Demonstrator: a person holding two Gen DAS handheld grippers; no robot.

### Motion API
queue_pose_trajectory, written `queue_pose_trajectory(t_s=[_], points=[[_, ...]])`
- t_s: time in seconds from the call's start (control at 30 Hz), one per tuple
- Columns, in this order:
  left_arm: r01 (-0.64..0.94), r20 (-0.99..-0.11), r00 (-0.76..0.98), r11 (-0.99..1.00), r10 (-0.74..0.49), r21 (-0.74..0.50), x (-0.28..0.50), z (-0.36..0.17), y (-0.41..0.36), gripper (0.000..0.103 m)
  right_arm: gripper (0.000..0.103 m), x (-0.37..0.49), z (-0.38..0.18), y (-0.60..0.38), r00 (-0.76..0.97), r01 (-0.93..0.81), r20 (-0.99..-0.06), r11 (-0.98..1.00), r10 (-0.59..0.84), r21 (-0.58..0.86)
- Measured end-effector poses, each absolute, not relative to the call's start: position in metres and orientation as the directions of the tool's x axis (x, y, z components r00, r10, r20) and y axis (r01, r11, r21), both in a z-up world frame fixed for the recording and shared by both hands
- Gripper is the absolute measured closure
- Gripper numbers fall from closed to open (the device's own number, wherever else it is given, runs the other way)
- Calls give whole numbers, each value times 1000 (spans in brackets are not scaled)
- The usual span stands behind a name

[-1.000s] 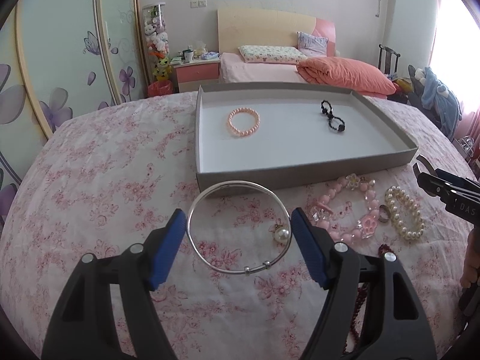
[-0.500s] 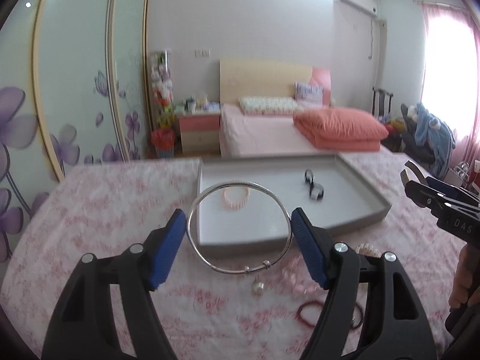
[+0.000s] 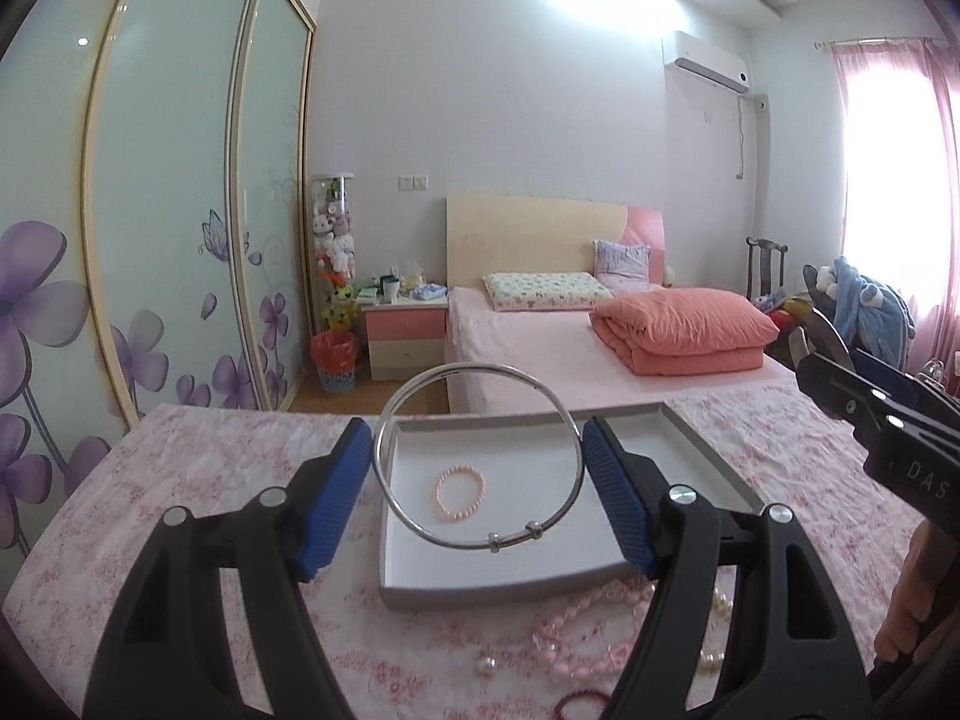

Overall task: Organize jewelry
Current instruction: 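Carry the bangle and cuff into the grey tray and release both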

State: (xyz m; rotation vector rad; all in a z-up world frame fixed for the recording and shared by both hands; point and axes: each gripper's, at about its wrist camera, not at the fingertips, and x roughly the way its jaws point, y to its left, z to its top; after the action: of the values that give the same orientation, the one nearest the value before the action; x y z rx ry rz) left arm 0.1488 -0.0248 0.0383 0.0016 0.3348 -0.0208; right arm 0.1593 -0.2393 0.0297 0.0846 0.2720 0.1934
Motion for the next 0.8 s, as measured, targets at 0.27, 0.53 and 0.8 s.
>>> queue_pose_trajectory(t_s=[0.27, 0.53, 0.8], points=[[11, -301, 954, 1000, -11, -2, 160, 44, -28, 33, 36, 165, 34, -242, 953, -169, -233, 978, 193, 118], [15, -329, 944, 999, -25, -33, 188, 38, -29, 33, 36, 191, 28, -238, 947, -171, -257, 979, 195, 112], [12, -416, 909, 999, -29, -43, 231, 9, -25, 33, 36, 248, -8, -234, 887, -152, -411, 974, 209, 168]])
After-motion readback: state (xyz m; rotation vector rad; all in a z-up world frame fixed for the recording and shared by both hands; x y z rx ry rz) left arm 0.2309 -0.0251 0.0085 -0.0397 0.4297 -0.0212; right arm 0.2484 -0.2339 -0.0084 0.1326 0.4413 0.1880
